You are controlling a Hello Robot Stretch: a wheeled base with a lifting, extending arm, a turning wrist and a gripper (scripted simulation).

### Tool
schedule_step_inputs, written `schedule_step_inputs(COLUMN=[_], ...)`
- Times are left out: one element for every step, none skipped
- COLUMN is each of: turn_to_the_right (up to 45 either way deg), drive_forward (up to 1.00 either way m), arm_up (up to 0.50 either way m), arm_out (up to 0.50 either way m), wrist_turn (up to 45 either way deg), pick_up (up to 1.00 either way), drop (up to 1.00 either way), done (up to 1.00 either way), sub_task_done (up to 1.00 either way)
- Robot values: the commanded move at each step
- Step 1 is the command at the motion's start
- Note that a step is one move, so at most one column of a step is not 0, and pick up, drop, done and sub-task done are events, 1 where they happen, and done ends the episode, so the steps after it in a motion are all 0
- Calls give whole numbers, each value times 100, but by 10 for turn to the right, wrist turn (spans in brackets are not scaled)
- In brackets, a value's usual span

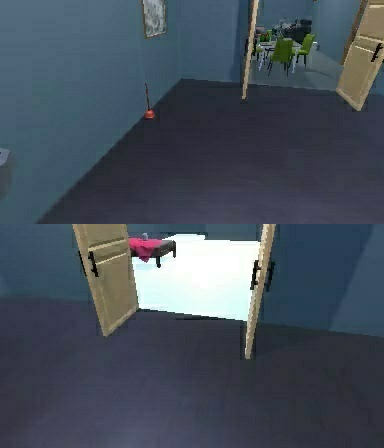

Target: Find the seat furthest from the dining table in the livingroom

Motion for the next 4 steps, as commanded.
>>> schedule_step_inputs(turn_to_the_right=[270, 0, 0, 0], drive_forward=[0, 100, 100, 100], arm_up=[0, 0, 0, 0], arm_out=[0, 0, 0, 0], wrist_turn=[0, 0, 0, 0], pick_up=[0, 0, 0, 0], drop=[0, 0, 0, 0], done=[0, 0, 0, 0], sub_task_done=[0, 0, 0, 0])
